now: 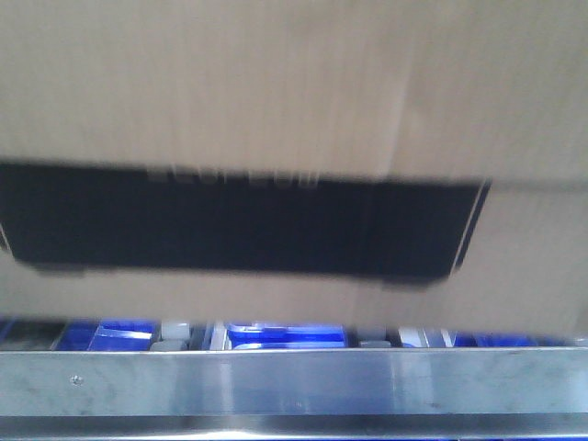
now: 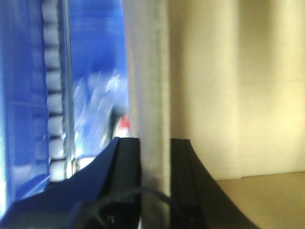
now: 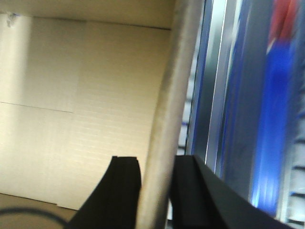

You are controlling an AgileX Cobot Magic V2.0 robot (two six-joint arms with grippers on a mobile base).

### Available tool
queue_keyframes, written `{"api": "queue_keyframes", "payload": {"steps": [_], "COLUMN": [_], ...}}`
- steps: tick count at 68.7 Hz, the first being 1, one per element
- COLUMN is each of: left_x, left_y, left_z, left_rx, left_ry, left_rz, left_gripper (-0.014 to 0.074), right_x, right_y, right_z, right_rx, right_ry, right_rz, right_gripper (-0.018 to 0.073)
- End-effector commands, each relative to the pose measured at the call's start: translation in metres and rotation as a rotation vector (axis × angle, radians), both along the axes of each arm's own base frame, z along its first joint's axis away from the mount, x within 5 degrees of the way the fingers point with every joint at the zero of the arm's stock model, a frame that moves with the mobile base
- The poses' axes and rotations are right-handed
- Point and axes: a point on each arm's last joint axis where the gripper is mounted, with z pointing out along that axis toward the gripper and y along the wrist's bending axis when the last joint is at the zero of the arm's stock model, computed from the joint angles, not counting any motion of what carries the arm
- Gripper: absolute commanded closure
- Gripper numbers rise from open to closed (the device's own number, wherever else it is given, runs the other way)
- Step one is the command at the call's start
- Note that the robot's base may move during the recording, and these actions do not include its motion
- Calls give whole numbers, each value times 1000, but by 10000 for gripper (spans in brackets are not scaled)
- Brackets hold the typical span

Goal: Grab box from left shelf to table start
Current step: 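Lift the box with both grippers and pull it off the shelf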

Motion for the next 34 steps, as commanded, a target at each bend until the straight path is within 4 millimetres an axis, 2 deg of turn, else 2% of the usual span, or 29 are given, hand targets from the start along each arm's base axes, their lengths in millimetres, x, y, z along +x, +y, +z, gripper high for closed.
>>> {"api": "queue_keyframes", "payload": {"steps": [1,10,18,34], "left_x": [-35,-62,-88,-126], "left_y": [1,8,14,22], "left_z": [28,17,3,-22], "left_rx": [-112,-130,-138,-152], "left_ry": [-224,-292,-331,-391], "left_rz": [-31,-29,-29,-31], "left_gripper": [688,688,688,688], "right_x": [-21,-49,-76,-133], "right_y": [-3,-3,-3,-4], "right_z": [32,32,22,1], "right_rx": [21,26,31,53], "right_ry": [-216,-256,-286,-401], "right_rz": [-39,-38,-41,-48], "right_gripper": [501,501,501,501]}}
